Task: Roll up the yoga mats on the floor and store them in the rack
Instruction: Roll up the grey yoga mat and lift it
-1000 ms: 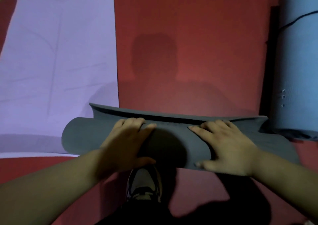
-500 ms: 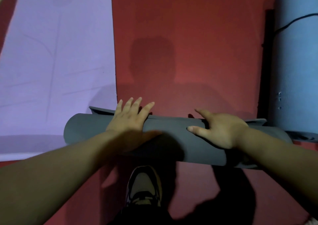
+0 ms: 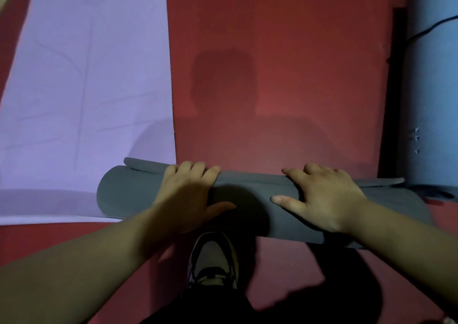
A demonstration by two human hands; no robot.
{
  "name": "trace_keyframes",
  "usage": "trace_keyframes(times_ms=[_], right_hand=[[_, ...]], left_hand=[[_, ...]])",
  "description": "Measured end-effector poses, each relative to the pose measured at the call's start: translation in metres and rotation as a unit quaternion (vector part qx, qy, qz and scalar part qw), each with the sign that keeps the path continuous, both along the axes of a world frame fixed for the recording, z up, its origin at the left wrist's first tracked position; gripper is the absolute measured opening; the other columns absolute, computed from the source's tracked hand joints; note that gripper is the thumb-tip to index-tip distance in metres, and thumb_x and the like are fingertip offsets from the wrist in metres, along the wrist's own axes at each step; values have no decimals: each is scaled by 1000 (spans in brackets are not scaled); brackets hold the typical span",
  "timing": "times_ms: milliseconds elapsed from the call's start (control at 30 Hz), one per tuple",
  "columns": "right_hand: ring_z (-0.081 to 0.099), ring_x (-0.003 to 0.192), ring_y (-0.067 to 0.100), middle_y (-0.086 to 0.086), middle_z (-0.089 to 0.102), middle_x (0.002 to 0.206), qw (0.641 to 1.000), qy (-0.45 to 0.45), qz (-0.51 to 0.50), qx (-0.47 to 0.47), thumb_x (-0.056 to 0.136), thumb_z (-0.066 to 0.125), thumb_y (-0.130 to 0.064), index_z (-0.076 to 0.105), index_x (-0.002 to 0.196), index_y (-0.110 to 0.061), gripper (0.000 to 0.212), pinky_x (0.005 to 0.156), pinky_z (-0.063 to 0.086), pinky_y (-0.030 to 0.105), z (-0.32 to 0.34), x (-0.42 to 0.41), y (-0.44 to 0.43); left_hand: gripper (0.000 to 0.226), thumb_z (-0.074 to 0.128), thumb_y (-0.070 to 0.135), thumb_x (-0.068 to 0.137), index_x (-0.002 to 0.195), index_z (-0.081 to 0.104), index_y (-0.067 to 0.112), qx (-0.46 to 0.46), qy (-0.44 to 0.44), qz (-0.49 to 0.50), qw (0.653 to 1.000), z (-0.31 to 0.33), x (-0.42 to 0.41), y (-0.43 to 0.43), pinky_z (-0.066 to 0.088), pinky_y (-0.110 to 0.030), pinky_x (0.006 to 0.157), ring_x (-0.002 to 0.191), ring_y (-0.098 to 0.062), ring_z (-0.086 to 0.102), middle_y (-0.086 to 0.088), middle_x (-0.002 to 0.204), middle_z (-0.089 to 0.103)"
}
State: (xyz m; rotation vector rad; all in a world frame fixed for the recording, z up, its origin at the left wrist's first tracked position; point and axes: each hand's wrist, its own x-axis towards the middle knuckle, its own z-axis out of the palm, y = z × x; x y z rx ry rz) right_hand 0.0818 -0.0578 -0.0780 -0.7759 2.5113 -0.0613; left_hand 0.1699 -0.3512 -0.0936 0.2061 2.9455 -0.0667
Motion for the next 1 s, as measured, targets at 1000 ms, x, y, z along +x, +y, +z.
trace_keyframes(times_ms=[1000], right_hand=[[52,135,21,-7,60,145,967,-181,-104,-148,102,40,-59,63,135,-37,46,108,37,29,58,-13,-161]], left_hand=[[72,80,72,56,117,64,37,374,100,472,792,77,0,-109,55,-34,94,101,-12,67,9,115,68]])
